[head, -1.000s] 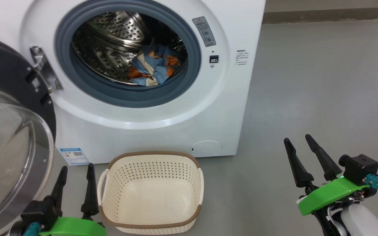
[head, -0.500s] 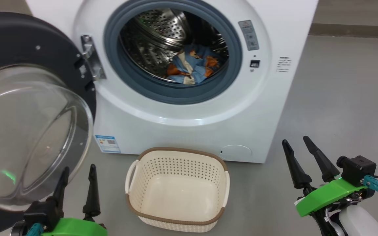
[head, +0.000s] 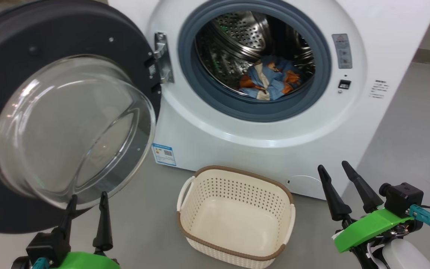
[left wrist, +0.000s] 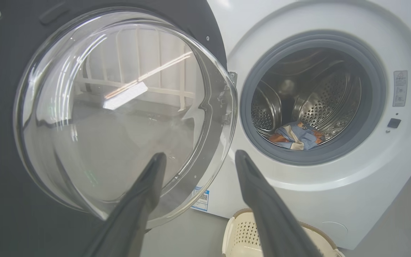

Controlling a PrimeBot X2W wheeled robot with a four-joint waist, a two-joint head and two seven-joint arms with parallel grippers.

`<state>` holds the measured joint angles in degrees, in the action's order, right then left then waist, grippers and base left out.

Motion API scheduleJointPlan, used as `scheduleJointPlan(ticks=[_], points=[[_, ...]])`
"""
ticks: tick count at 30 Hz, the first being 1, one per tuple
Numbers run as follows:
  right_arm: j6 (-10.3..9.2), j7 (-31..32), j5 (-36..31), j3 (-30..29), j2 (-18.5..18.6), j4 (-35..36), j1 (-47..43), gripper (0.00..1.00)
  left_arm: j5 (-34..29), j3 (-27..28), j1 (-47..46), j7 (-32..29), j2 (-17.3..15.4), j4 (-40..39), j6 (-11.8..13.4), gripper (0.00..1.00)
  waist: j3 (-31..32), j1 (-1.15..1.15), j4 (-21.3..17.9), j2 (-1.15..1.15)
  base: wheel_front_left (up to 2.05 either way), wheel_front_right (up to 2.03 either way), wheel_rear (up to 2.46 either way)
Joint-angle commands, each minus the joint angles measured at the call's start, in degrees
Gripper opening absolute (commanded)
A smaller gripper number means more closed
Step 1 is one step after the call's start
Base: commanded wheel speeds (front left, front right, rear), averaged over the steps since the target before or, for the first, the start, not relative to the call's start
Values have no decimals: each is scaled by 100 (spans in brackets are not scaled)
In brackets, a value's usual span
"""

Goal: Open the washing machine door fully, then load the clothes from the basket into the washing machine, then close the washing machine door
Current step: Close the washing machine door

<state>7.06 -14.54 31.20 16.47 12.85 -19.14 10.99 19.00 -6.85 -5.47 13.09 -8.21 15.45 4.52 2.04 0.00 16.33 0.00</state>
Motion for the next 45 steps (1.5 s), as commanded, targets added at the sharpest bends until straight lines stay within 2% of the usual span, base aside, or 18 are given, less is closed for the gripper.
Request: scheduleJointPlan(ticks=[1,19,45], points=[[43,-46,-93,107,31,114,-22,100,-29,165,-47,-29,-142,-182,42,100,32,0,311,0,0,0,0],[43,-46,-203,103,-37,39,-64,100,25,142,9,-103,-233,-263,143,100,55,0,911,0,0,0,0],[43,-46,-150,93,-22,69,-76,100,125,117,30,-74,-292,-330,252,100,19,0,849,0,0,0,0]])
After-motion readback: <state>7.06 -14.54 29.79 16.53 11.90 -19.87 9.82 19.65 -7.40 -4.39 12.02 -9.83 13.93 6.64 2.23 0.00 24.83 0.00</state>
